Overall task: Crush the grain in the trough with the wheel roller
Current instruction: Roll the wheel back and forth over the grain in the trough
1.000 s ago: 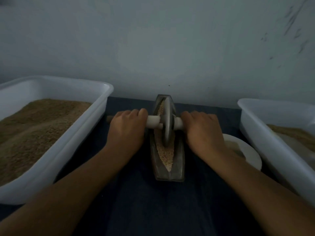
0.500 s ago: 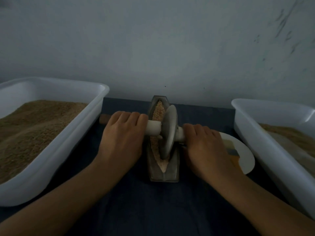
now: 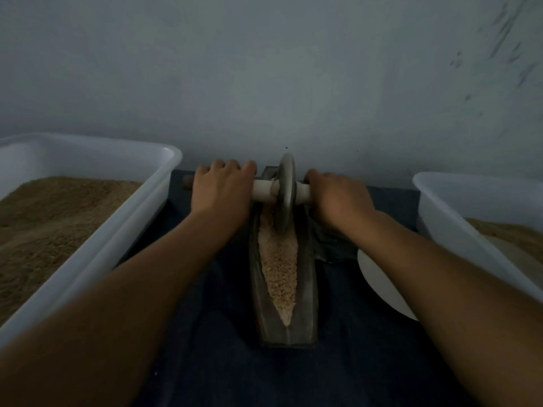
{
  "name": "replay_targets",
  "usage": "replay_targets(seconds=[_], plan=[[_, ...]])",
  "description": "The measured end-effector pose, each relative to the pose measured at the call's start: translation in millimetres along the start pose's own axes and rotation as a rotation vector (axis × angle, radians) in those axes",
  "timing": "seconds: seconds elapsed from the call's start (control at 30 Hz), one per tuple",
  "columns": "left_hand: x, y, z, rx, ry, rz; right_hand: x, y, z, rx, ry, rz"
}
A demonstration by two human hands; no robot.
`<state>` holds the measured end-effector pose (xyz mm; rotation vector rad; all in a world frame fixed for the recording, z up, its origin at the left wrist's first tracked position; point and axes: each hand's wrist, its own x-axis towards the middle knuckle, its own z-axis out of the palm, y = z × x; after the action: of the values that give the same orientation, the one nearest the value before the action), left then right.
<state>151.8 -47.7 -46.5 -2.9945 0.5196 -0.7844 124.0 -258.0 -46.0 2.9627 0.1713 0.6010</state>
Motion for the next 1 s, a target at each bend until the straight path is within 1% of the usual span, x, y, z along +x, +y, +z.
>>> replay_targets(seconds=[0.1,0.27,0.47,0.57,0.63,0.83,0.9,1.0], plan=[[12,4,0,0.021,-0.002,-0.028,9,4,4,0.042,-0.028,0.016],[-1,2,1,-0.015,-0.013,-0.035,0,-4,5,-0.015,0.061,0.027],[-45,-1,-9,-0.031,0.006,0.004,-43,-21,-12,-0.050,0.121,-0.005],[-71,-2,-18,-0.103,0.044,0.033,-72,-26,-21,-0.051,0.117,-0.043],[-85,-3,-26,-0.151,0.057,0.036,-91,-28,-28,-0.039,0.143,-0.071],[-112,-1,-51,-0.249,0.111,0.087,-130,-33,-44,0.032,0.149,-0.078],[-115,2,-54,-0.243,0.141,0.100,-134,-32,-43,0.049,0.150,-0.072],[-111,6,-47,-0.167,0.160,0.124,-129,-33,-36,0.023,0.139,-0.054]])
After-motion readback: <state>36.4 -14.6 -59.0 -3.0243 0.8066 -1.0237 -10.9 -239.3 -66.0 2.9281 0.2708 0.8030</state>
